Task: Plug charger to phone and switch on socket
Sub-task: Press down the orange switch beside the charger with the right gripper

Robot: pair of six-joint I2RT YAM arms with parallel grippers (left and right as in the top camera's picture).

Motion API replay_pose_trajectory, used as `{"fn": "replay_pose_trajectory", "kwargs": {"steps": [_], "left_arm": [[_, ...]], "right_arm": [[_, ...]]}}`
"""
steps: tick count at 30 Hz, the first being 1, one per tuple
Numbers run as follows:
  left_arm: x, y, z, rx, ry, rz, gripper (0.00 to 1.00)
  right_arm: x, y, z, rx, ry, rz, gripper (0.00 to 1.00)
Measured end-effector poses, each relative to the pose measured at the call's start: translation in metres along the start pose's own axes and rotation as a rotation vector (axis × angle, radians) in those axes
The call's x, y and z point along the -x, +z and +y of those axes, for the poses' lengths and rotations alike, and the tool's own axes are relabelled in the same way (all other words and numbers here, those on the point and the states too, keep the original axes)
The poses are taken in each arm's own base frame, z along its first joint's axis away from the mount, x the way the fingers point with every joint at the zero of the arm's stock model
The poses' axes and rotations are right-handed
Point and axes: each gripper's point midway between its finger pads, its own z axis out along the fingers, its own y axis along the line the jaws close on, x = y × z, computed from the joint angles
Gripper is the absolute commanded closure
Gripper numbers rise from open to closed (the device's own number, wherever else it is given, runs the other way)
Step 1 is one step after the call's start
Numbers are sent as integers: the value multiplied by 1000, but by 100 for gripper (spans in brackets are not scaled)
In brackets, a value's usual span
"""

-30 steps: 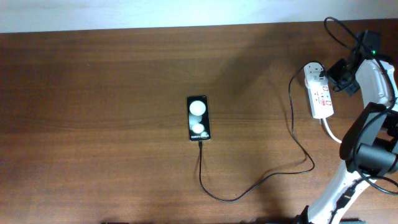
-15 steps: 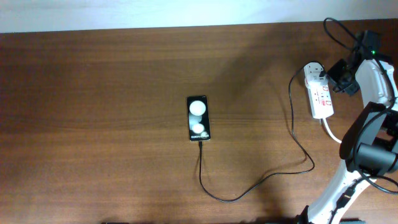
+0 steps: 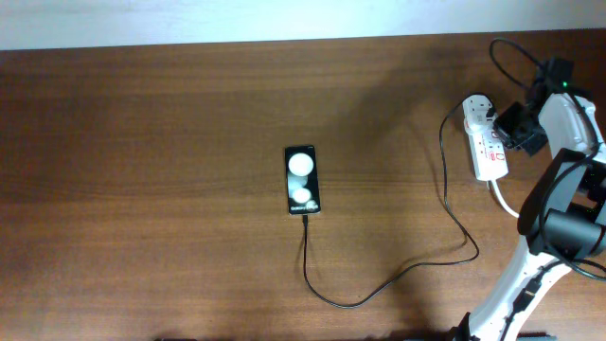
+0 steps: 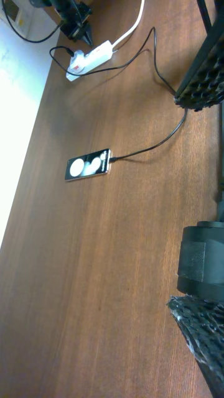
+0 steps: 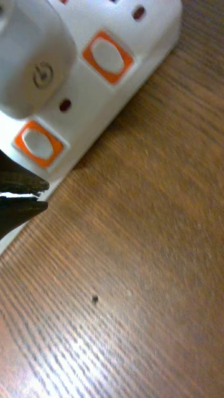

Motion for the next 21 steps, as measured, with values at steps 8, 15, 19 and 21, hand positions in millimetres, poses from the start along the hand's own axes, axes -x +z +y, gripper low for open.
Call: {"fn": "replay_pose_trajectory", "kwargs": {"steps": [8,15,19,21], "left_arm": [[0,0,0,0,0,0,1],[0,0,0,0,0,0,1],[0,0,0,0,0,0,1],[0,0,0,0,0,0,1]], "right_arm": [[9,1,-9,55,48,12,96],[9,-2,13,178,46,33,96],[9,-2,18,185,37,24,96],[6,-3,24,190,25,24,96]]}}
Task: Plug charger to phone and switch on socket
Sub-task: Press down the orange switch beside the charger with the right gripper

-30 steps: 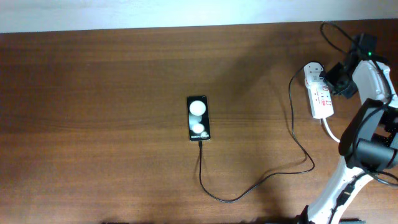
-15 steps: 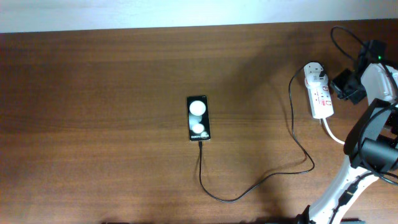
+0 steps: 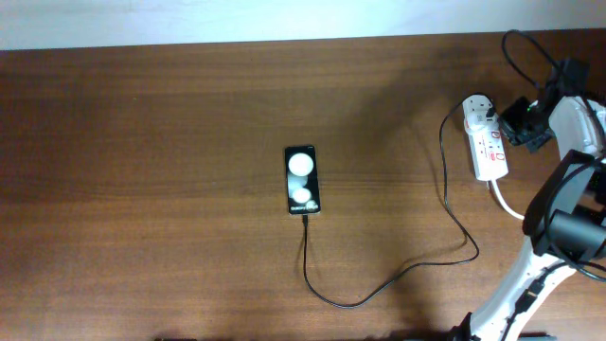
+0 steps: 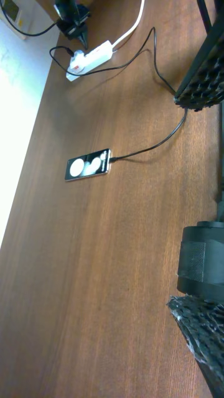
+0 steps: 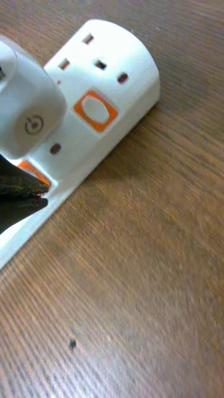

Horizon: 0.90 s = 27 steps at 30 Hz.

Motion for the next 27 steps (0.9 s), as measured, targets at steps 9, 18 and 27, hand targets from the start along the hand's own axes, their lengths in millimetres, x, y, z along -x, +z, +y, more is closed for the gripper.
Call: {"fn": "replay_pose_trajectory", "kwargs": {"steps": [9,18,27], "left_arm": [[0,0,0,0,0,0,1],[0,0,0,0,0,0,1],[0,0,0,0,0,0,1]], "right_arm": [[-2,1,7,-5,-20,-12,96],[-11,5,8,-56,-44,-4,96],[-14,6,9,-56,-42,19,96]]}}
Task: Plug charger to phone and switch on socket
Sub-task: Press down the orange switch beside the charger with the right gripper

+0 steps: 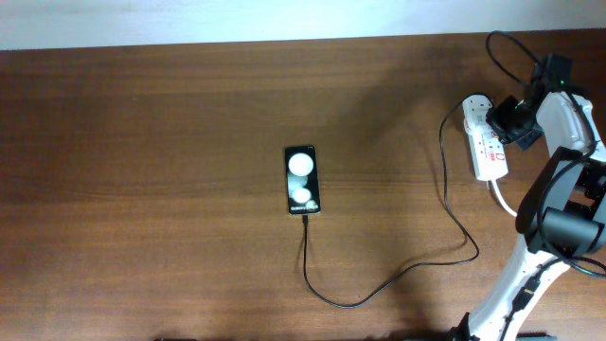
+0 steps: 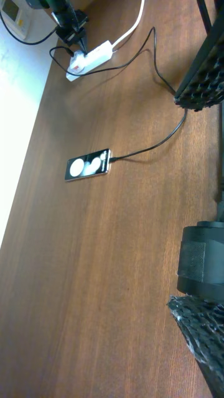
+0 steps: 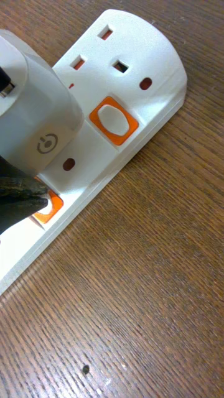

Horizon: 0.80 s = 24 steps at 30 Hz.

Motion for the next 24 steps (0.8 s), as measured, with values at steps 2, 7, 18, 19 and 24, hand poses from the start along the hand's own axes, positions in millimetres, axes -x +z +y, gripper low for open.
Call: {"fn": "replay_pose_trajectory", "kwargs": {"steps": [2,7,18,19,24], "left_arm": [[0,0,0,0,0,0,1],[0,0,0,0,0,0,1],[0,0,0,0,0,0,1],[0,0,0,0,0,-1,1],[0,0,0,0,0,0,1]], "right_arm": [[-2,-1,0,3,0,12,96],[-10,-1,0,-24,-8,27,96],[-1,-10,-7,-128,-28,-20,96],[0,-11,-9,-137,-28,-26,96],[5,-10,-8,-135,-27,-49,96]]}}
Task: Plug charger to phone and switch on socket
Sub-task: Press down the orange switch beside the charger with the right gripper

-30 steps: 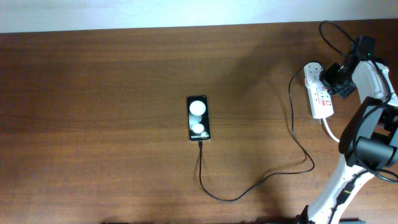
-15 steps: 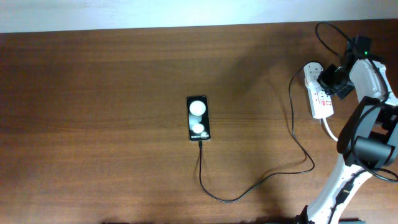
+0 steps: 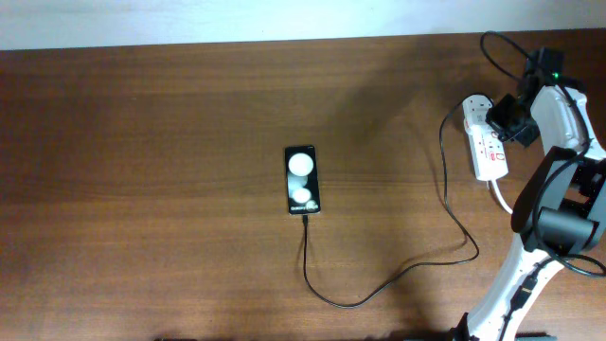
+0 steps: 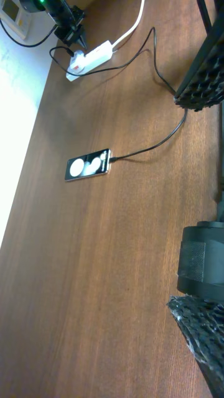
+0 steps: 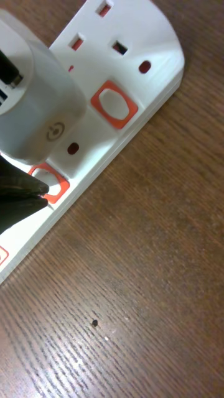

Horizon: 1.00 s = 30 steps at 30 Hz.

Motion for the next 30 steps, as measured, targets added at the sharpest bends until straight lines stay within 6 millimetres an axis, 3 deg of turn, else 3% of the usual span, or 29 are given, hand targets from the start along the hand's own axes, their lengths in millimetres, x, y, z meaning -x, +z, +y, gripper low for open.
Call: {"fn": "replay_pose_trajectory", "kwargs": {"steps": [7,22,28,30], "left_arm": [[0,0,0,0,0,0,1],[0,0,0,0,0,0,1],[0,0,0,0,0,0,1],[0,0,0,0,0,-1,1]], "right_arm": [[-1,11,8,35,-1,19,96],[-5,10,11,18,-16,18,96],[-14,9,11,19,-20,54,96],[-26,6,13,27,-28,103,96]]}}
